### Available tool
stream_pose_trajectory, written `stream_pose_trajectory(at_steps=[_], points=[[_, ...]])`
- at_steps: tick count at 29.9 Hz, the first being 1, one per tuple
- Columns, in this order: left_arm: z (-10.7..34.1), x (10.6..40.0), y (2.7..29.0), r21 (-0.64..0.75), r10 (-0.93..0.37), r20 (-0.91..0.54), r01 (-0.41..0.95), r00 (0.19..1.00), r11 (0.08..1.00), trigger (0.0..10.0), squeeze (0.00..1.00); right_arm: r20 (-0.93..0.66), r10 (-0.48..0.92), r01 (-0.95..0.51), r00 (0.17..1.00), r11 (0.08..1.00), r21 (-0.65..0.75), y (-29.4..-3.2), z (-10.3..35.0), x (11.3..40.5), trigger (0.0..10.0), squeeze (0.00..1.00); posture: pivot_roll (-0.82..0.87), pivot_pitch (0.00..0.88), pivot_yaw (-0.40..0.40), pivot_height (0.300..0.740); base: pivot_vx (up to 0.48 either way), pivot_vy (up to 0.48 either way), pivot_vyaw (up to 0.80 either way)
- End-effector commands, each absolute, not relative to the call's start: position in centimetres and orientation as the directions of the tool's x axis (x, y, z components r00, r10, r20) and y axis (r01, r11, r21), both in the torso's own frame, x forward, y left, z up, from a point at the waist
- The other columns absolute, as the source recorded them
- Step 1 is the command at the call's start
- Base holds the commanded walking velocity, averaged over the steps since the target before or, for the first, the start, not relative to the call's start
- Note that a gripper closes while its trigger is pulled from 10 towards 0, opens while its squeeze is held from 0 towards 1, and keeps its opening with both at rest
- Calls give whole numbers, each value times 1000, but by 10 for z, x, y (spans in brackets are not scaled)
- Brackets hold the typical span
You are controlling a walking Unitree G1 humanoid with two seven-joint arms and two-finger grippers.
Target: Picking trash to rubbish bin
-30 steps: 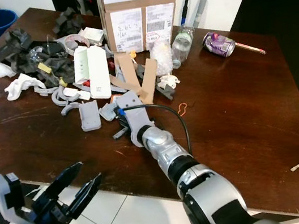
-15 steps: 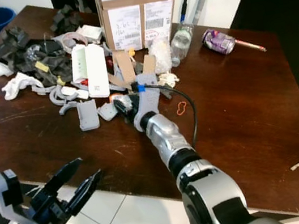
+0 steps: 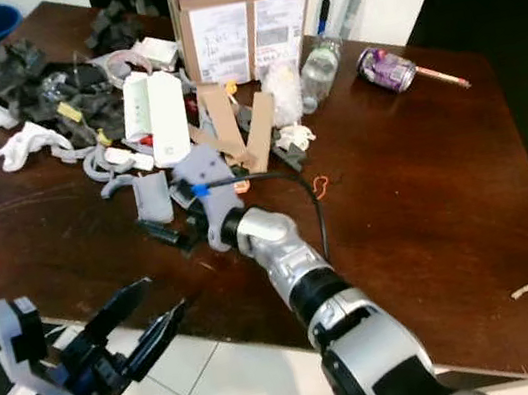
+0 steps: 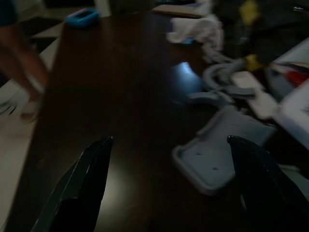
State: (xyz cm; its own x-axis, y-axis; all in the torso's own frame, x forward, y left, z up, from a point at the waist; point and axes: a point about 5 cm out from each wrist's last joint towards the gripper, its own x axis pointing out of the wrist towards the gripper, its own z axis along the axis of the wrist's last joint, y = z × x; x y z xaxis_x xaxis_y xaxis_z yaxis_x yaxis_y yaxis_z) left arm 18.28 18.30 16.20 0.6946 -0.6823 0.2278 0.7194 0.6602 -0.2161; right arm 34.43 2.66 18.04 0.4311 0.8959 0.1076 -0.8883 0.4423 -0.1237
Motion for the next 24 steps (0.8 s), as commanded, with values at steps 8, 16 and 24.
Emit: stream_pose_trajectory(at_steps=[8, 16, 24], points=[[165, 179, 183, -209, -674, 227, 712, 703, 671, 10000, 0, 109, 953, -957, 281, 288, -46, 87, 155, 293, 10000, 0, 325, 247, -180, 740, 0, 0, 0], [159, 167, 229, -151, -536, 126, 550, 835, 821, 10000, 0, 88, 932, -932, 350, 357, -68, 88, 160, 301, 10000, 0, 359, 246, -191, 740, 0, 0, 0], [176, 168, 258, -31, -438, 106, 443, 893, 896, 10000, 0, 81, 913, -913, 399, 404, -56, 85, 161, 308, 10000, 0, 387, 240, -193, 740, 0, 0, 0]])
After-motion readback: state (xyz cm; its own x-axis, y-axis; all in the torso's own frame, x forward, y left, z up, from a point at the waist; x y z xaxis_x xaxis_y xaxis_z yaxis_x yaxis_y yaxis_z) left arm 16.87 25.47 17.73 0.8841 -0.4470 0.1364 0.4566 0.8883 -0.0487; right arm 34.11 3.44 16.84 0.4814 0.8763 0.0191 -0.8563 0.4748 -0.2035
